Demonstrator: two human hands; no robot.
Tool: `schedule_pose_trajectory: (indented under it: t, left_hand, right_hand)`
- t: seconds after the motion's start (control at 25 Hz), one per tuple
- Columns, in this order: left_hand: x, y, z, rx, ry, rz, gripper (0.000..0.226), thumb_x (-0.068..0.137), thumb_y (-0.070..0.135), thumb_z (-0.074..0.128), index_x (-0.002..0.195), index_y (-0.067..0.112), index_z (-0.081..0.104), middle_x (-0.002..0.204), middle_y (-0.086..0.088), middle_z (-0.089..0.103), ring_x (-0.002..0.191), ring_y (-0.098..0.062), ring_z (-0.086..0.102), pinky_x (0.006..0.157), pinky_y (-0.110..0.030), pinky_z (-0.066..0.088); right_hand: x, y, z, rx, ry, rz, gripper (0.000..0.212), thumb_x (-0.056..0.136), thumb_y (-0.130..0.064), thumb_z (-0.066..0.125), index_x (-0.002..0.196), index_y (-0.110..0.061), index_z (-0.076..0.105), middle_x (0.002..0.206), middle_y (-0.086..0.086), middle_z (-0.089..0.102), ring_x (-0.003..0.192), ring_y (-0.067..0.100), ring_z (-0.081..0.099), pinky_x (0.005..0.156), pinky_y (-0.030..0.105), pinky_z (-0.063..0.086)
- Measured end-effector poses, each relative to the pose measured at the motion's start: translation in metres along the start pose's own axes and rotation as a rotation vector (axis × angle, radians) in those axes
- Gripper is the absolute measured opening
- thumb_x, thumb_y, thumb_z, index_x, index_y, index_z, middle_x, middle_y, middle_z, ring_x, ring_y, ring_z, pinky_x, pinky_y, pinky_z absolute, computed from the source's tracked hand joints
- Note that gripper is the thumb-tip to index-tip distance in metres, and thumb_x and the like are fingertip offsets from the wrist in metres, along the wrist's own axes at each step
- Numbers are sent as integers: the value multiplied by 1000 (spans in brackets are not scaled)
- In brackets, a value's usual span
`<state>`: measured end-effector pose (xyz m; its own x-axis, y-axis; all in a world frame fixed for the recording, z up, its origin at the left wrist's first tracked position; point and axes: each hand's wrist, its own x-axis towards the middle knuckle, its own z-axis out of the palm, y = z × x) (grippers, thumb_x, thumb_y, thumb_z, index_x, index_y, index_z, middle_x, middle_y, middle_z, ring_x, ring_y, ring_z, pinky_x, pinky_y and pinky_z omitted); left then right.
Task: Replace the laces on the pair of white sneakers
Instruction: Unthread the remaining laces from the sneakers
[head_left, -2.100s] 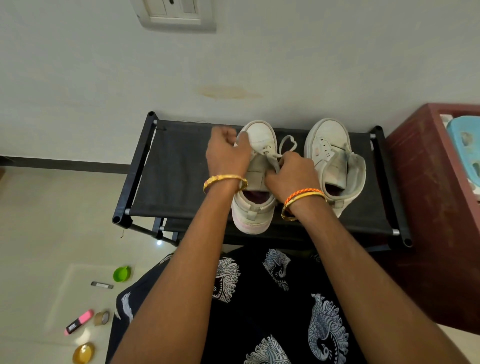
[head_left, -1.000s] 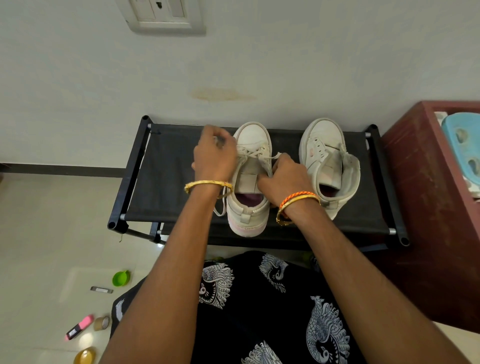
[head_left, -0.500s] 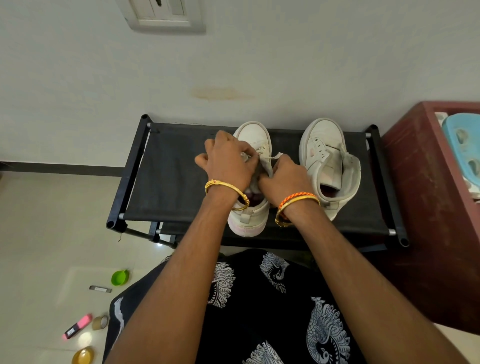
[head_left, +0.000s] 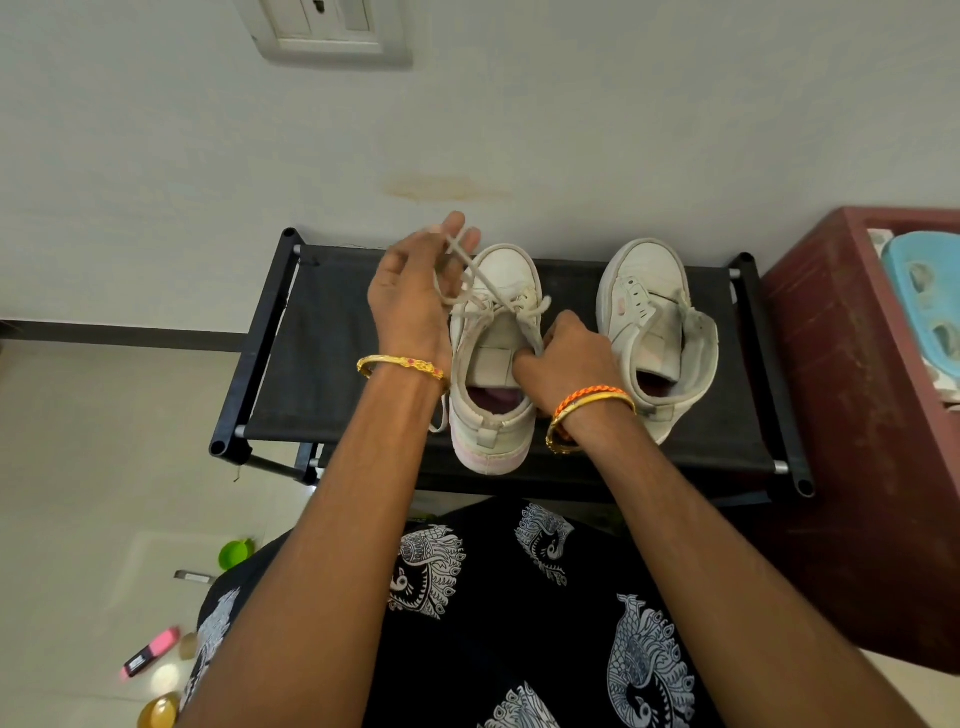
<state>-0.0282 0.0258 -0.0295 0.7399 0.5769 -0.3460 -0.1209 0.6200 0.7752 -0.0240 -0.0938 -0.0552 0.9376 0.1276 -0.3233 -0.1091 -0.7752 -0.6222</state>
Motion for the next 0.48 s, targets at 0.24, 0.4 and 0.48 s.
schedule_pose_trajectory:
  t: [0.24,0.4,0.48]
  left_hand:
    - [-4,-15,-10,1397,-269,319,11,92,21,53,98,17,61,102,1,62,91,-14,56,75,-22,50]
    - [-6,-20,-8,1586,-327,348,21,90,24,58,107,20,70,115,-6,65,102,-21,60,90,-31,48]
    - [-4,-19,-10,1566,-328,375,20,91,23,58,106,19,71,115,-6,65,104,-21,59,88,-26,44]
  right_hand:
    - [-2,0,-3,25,-24,-2,40,83,-23,62,117,-6,48,106,14,59,92,27,56,61,27,40]
    - [-2,0,-4,22,-24,-2,41,83,-25,62,117,-6,48,107,14,59,90,27,54,57,25,38]
    - [-2,0,-4,10,-26,-2,39,83,-25,62,115,-6,48,104,13,58,91,27,55,63,29,39]
